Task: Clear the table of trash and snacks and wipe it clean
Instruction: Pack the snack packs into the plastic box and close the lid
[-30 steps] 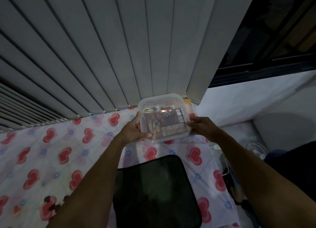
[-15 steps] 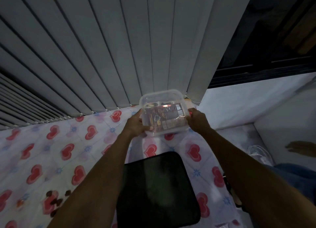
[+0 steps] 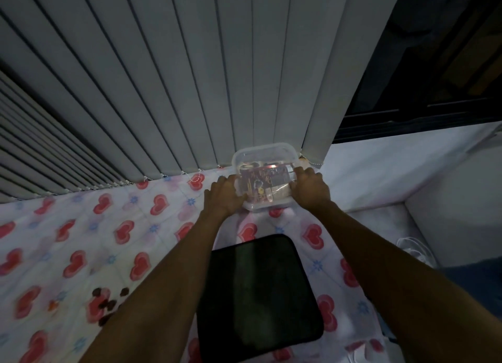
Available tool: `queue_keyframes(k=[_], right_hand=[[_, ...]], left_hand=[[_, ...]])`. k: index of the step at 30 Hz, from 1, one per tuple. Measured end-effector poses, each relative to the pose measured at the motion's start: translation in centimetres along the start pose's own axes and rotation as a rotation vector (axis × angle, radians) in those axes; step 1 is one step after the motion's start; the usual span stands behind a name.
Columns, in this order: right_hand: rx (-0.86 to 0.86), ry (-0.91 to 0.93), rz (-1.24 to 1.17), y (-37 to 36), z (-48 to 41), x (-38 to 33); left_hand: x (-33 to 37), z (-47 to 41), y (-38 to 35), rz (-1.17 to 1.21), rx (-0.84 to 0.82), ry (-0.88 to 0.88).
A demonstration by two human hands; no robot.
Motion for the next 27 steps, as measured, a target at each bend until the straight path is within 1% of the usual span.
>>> queue_keyframes(k=[3, 6, 12, 15, 19, 23, 27], right_hand=[[0.018, 0.041, -0.002, 0.4, 2.0, -1.5], [0.022, 0.046, -0.002, 0.5, 4.7, -3.5], [0.003, 0.045, -0.031, -1.2, 12.7, -8.5], [-0.019, 0.076, -0.043, -3.1, 17.8, -12.0], [-0.070, 0.152, -0.045, -6.8, 24.6, -17.4], [-0.136, 0.278, -0.046, -11.2, 30.7, -22.6], [-0.222, 0.343, -0.012, -15.9, 35.3, -26.4]], left_hand=[[-0.4, 1.7, 0.9, -0.071, 0.021, -0.003], [-1.4, 4.1, 1.6, -0.102, 0.042, -0.019], [-6.4, 12.0, 2.2, -0.127, 0.062, -0.029], [-10.5, 17.1, 2.7, -0.121, 0.080, -0.031], [-17.0, 24.6, 3.1, -0.128, 0.074, 0.025], [-24.3, 31.9, 2.6, -0.110, 0.047, 0.140], [-30.9, 38.1, 0.3, -0.035, 0.006, 0.262]])
Point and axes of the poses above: each hand's wrist, its own z-axis away from the middle knuckle, its own y-axis out of the back of the hand, x = y × z, the point moved 4 cm from there along -z, towards the middle knuckle, and after that the axes turned 4 degrees about -z, right-handed, at the moved point
